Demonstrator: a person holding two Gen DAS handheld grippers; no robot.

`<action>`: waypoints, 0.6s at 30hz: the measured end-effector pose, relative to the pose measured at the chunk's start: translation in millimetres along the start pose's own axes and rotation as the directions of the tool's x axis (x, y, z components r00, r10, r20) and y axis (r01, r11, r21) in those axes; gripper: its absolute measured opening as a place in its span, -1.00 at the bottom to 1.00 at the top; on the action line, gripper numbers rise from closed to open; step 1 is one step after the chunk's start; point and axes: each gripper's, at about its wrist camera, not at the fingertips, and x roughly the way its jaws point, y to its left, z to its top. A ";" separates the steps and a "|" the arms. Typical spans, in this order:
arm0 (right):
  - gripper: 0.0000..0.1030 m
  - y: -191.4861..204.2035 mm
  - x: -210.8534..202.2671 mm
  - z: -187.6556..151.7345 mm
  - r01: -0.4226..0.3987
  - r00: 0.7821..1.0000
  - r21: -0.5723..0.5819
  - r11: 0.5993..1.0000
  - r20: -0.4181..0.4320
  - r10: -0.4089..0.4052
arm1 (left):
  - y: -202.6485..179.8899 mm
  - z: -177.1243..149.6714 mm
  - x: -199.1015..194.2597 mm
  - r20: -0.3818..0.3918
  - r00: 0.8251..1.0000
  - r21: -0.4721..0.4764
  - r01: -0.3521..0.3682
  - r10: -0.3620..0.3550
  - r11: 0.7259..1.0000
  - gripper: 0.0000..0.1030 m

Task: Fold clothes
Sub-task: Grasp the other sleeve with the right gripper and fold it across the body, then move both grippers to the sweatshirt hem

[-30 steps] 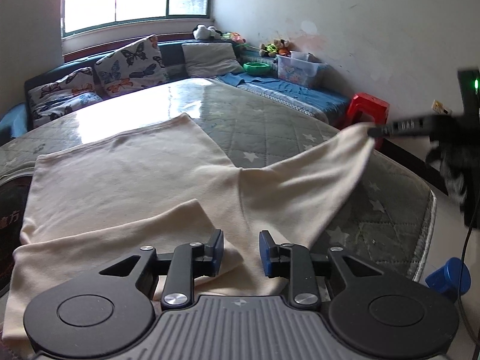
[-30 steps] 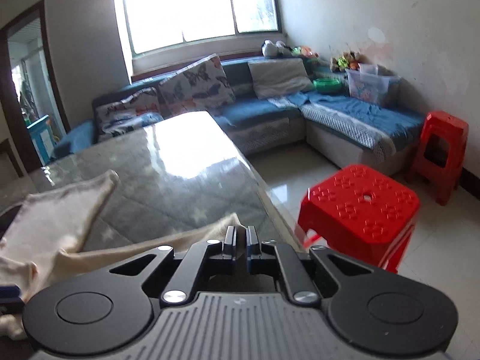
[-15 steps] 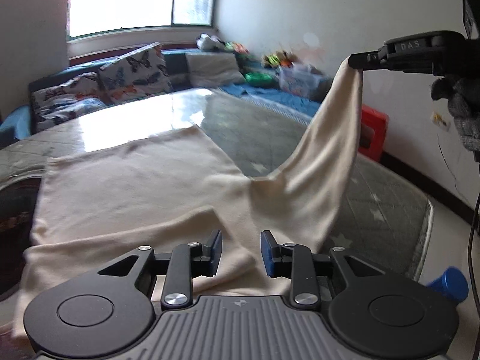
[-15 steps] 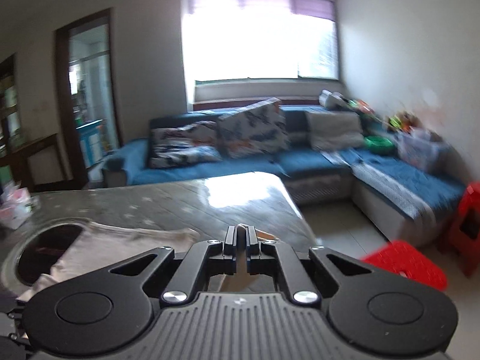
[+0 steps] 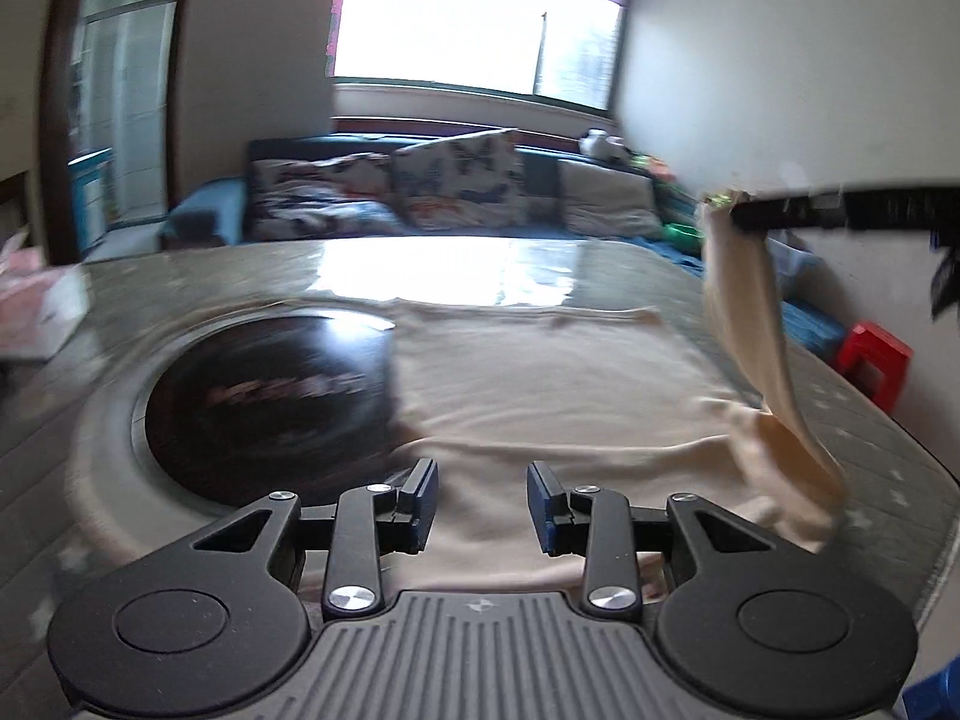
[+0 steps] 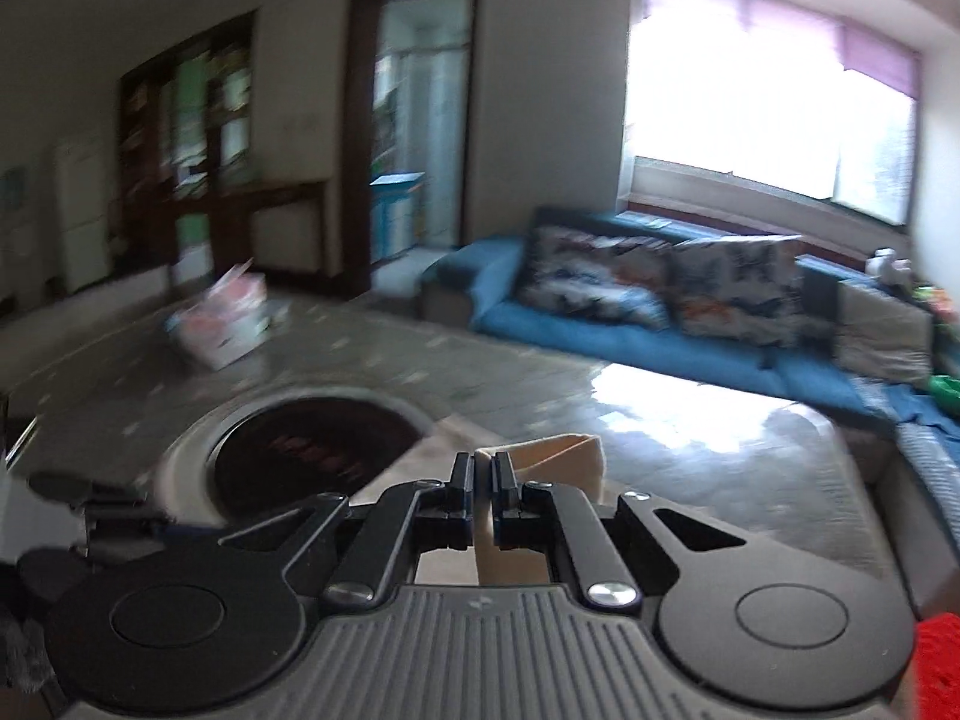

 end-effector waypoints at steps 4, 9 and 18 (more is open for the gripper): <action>-0.91 33.4 35.9 -13.9 -0.083 0.993 -0.035 0.996 -0.082 0.080 | 18.1 -8.6 -5.4 -0.016 0.999 -0.046 -0.039 0.038 0.998 -0.31; -0.87 62.4 57.5 -32.2 -0.169 0.972 -0.026 0.985 -0.168 0.162 | 18.6 -9.7 -7.7 -0.021 0.999 -0.057 -0.045 0.044 0.997 -0.31; -0.75 24.0 22.4 -30.0 -0.086 0.987 -0.005 0.996 -0.134 0.085 | -6.7 3.0 -4.4 0.015 1.000 0.000 0.015 -0.015 1.000 -0.31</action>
